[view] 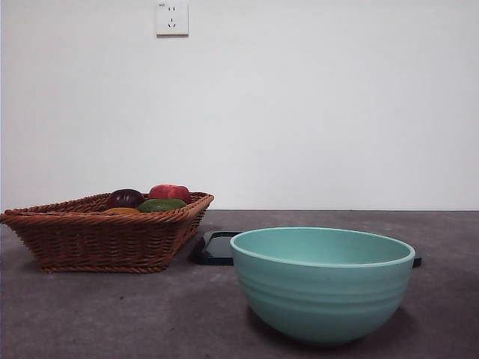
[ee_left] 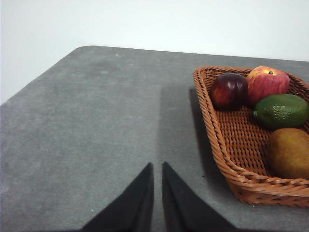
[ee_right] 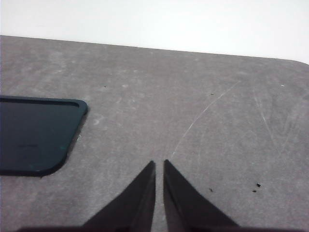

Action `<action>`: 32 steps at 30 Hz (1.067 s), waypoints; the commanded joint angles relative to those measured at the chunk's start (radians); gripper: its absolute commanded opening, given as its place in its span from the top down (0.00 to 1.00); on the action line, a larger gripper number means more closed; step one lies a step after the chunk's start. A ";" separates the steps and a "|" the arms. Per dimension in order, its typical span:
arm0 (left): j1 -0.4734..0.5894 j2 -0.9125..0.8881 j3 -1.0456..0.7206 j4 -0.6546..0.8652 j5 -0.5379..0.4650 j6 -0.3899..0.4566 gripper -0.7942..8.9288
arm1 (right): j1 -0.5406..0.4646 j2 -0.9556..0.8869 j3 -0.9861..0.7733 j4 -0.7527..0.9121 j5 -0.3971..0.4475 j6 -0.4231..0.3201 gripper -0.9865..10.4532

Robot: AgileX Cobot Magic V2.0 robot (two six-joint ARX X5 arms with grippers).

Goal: Pick up the wifruite, put it on the bowl, pick up the plate, put it on desk

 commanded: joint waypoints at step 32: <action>-0.023 -0.001 -0.021 -0.006 0.002 0.015 0.89 | 0.000 -0.003 -0.006 0.009 0.001 0.014 0.90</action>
